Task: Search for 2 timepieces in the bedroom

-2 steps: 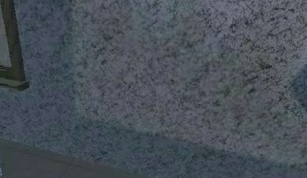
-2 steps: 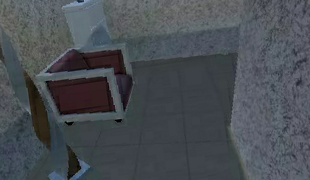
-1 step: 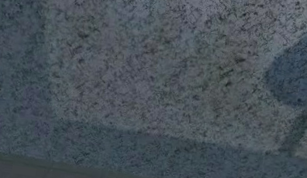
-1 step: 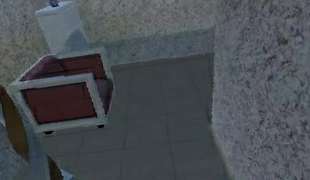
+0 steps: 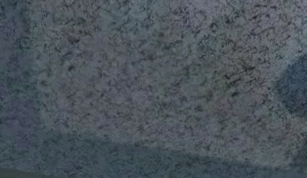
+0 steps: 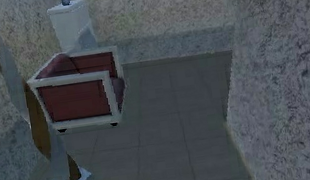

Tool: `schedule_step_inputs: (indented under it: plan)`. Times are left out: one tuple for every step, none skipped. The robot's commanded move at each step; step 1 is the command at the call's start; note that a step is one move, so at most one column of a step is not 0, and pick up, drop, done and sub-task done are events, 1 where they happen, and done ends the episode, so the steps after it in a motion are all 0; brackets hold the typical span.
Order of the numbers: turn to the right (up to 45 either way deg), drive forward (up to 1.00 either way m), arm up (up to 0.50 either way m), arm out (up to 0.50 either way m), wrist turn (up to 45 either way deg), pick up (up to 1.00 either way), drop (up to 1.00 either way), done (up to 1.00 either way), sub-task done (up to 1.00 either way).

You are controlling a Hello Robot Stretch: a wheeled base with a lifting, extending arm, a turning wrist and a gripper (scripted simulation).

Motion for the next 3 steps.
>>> schedule_step_inputs:
  plan:
    - [-42.0, 0.00, 0.00, 0.00, 0.0, 0.00, 0.00, 0.00, 0.00]
    - [0.0, 0.20, 0.00, 0.00, 0.0, 0.00, 0.00, 0.00, 0.00]
    - [-45.0, 0.00, 0.00, 0.00, 0.0, 0.00, 0.00, 0.00, 0.00]
